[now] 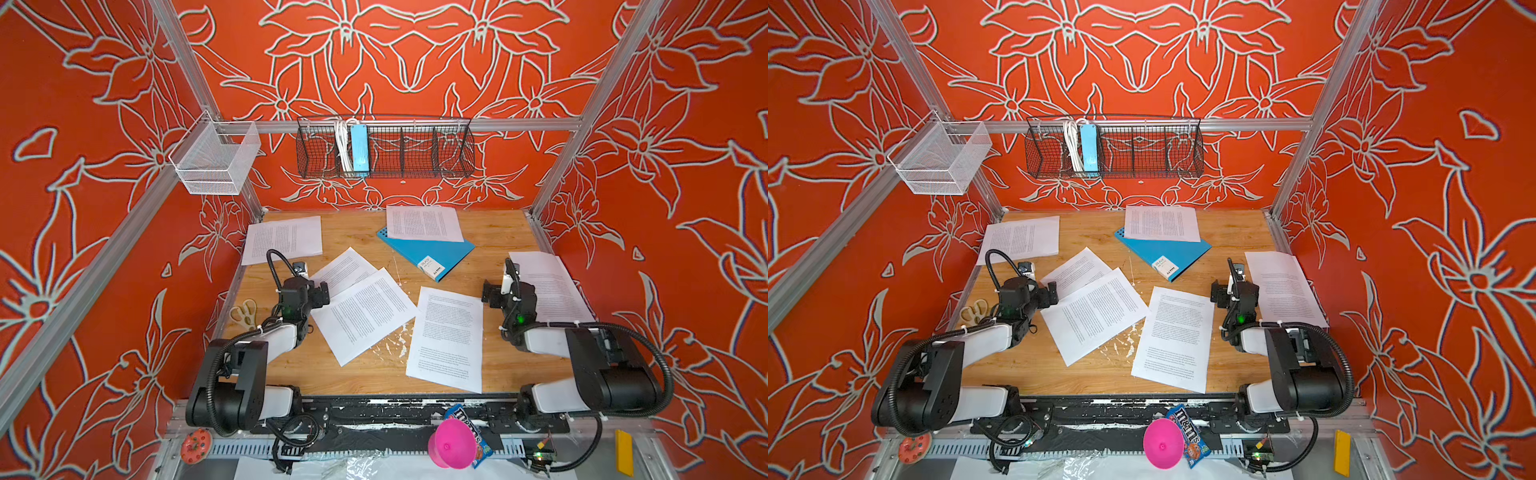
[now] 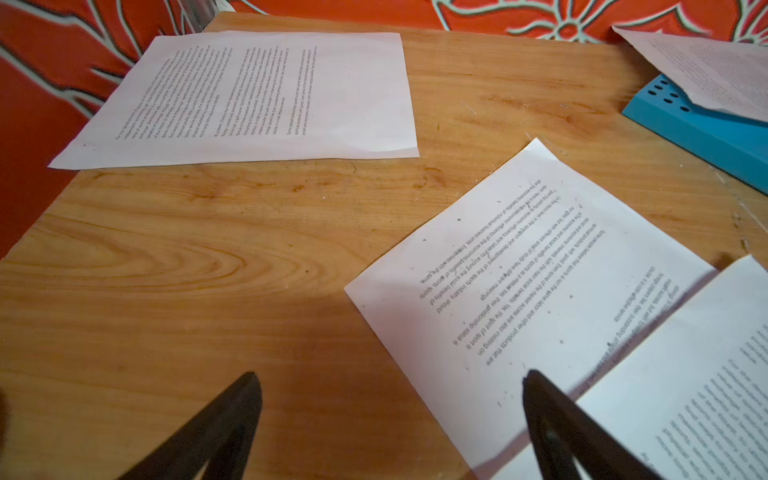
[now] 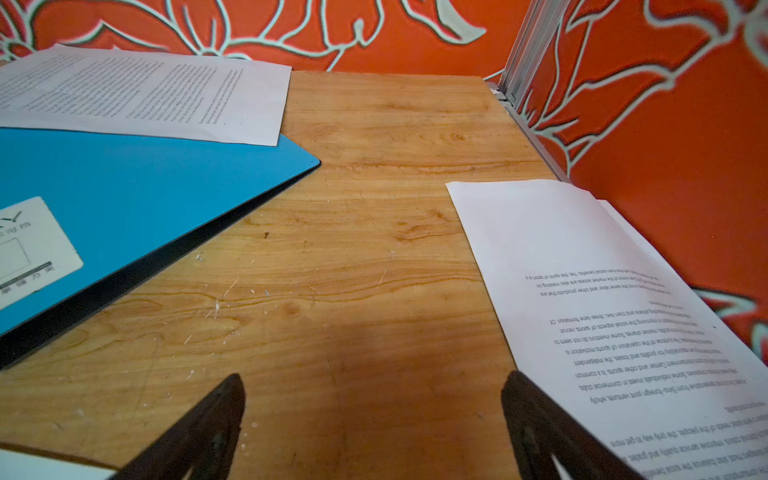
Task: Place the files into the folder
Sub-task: 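Raise both arms and move the right gripper toward the blue folder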
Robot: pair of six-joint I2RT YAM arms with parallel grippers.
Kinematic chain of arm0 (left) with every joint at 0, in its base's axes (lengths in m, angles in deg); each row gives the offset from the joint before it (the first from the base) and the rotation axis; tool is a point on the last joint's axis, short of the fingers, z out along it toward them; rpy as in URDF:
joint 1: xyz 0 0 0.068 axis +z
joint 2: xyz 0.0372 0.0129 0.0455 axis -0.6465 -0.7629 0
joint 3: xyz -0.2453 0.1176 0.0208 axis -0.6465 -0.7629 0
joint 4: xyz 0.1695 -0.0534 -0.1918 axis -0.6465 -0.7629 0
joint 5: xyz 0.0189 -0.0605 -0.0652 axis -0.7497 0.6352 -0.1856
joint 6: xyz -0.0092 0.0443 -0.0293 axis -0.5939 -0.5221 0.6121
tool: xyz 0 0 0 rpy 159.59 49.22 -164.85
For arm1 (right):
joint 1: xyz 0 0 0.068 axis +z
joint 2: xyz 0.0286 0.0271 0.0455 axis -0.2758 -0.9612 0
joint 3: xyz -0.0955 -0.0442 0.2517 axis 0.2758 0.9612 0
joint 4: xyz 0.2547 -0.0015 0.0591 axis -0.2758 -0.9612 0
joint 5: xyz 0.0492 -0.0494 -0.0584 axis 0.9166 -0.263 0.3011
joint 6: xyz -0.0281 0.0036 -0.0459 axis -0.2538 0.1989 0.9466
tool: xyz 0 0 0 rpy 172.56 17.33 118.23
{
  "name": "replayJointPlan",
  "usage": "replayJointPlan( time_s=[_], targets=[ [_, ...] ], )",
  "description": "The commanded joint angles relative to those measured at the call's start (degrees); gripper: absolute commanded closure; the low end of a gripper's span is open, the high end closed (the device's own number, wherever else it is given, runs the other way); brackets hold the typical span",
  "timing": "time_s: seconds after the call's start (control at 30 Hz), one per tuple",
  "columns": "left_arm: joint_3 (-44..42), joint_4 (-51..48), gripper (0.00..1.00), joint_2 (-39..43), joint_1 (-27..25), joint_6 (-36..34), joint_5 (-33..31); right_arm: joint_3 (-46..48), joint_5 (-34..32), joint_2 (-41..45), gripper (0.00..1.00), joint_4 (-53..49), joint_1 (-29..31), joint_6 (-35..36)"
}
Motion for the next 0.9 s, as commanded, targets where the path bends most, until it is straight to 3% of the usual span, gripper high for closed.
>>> replayJointPlan(
  time_s=[0.0, 0.87],
  targets=[
    [0.9, 0.2, 0.03, -0.2, 0.3, -0.5, 0.7, -1.4, -0.2, 0.4, 0.02, -0.5, 0.3, 1.1],
    [0.7, 0.3, 0.03, 0.0, 0.5, -0.5, 1.4, -1.3, -0.2, 0.5, 0.02, -0.3, 0.3, 1.1]
  ],
)
